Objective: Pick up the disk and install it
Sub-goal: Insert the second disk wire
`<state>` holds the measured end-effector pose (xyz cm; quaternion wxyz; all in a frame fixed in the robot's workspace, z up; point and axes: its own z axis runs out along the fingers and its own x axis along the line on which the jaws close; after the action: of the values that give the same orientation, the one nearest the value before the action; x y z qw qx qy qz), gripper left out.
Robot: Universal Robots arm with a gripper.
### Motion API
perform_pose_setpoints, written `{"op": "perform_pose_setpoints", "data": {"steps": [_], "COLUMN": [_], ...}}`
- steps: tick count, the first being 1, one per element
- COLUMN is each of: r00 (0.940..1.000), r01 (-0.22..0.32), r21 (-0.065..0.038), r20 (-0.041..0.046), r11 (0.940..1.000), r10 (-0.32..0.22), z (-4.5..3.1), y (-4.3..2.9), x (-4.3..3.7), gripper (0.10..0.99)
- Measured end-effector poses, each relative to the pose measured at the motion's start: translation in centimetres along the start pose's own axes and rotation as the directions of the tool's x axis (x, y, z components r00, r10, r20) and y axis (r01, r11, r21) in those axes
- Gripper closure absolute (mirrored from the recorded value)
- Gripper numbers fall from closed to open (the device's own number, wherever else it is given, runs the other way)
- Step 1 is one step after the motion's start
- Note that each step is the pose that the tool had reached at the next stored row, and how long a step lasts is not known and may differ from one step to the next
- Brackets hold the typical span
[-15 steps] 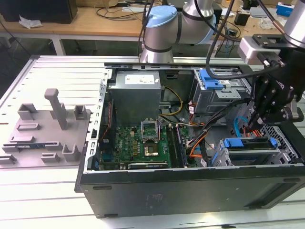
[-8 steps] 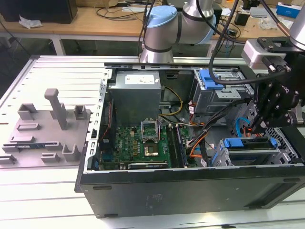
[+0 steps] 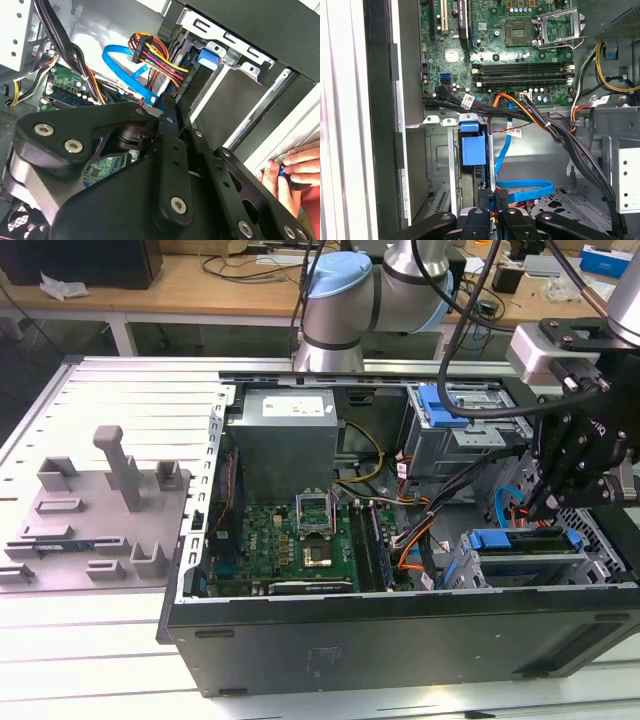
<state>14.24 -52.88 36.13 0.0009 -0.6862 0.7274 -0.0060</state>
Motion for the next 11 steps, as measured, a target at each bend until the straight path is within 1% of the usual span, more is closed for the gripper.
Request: {"op": "perform_pose_setpoints", "data": {"steps": [11], "r00": [1.0000], "r01": [0.000], "r21": [0.000], "r20": [0.0000], "r11": [1.0000], "r10": [0.000], "z": [0.46], "y": [-0.01], "x": [0.28], "gripper": [0.925]}}
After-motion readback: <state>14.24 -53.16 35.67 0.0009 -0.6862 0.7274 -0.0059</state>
